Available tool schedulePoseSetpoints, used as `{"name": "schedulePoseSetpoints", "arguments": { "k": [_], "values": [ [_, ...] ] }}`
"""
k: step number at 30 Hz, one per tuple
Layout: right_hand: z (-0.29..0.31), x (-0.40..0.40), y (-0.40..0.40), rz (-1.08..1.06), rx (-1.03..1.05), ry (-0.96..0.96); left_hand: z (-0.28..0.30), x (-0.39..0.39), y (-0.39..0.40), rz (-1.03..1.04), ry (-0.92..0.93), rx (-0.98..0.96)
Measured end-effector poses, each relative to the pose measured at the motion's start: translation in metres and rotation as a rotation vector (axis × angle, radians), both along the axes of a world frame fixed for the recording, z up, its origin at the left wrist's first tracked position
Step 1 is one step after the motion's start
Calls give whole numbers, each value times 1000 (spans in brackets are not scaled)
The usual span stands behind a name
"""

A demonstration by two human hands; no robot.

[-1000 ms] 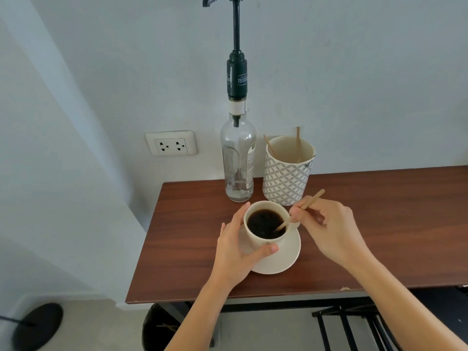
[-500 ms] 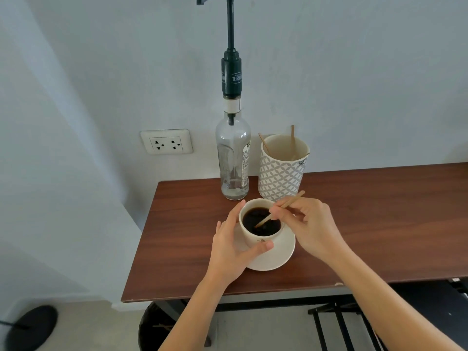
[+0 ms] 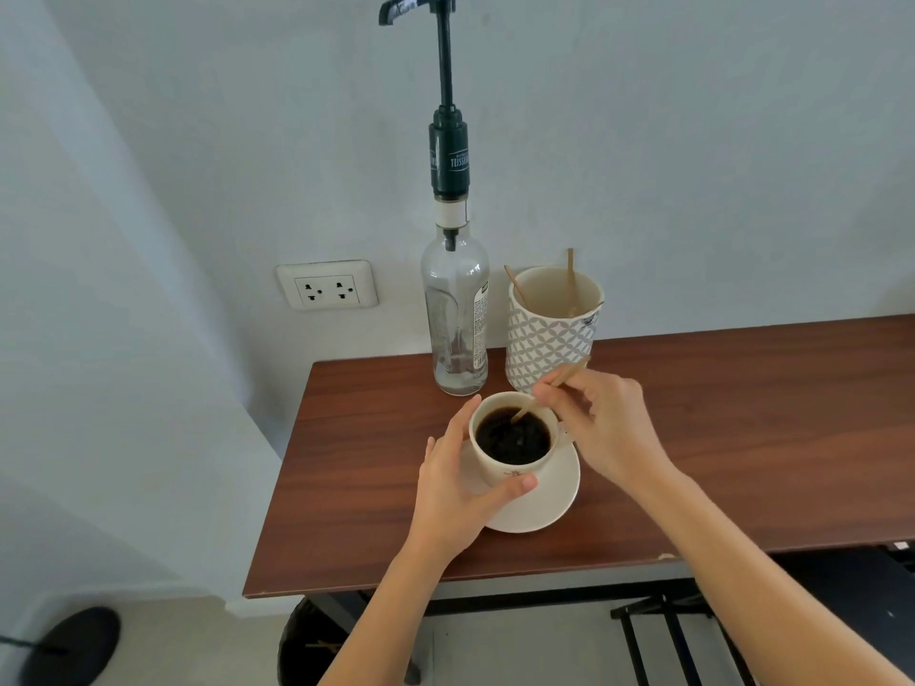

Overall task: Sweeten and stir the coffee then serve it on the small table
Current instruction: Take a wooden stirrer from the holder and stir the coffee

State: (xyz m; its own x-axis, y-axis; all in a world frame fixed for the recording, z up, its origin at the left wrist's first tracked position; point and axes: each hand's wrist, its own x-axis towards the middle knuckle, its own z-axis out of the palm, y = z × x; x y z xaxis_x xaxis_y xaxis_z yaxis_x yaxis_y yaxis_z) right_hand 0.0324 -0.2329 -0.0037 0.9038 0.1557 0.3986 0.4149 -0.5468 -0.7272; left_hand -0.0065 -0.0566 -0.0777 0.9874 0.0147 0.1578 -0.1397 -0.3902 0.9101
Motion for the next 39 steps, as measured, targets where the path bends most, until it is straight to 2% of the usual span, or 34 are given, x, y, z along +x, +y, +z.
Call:
{"name": "schedulePoseSetpoints", "arguments": {
  "k": [4, 7, 9, 12, 16, 18, 20, 23, 27, 29, 32, 35, 39],
  "values": [
    [12, -2, -24, 16, -110, 76, 0, 1, 0, 8, 22, 0],
    [7, -9, -10, 96, -14, 163, -1, 1, 0, 6, 17, 8],
    [-1, -5, 1, 68, 33, 107, 0, 1, 0, 6, 10, 8],
    [1, 4, -5, -16, -29, 11, 1, 1, 0, 6, 4, 9],
    [12, 0, -21, 65, -109, 119, 4, 1, 0, 14, 1, 34],
    [9, -4, -12, 123, -46, 178, 4, 1, 0, 13, -4, 41],
    [2, -2, 0, 108, 29, 139, 3, 0, 0, 9, -10, 34],
    [2, 7, -3, 16, 2, 54, 4, 0, 0, 1, -11, 33],
    [10, 1, -23, 29, -68, 146, 7, -1, -1, 10, 4, 45],
    [8, -5, -14, 82, -1, 217, 6, -1, -1, 9, -1, 44],
    [-1, -1, 3, 28, 57, 140, 3, 0, 0, 1, -15, 24],
    [8, 6, -7, -46, -20, 83, 4, 0, 0, 0, -13, 19],
    [22, -2, -25, 49, -153, 230, 7, -1, -1, 6, -6, 42]
  ]
}}
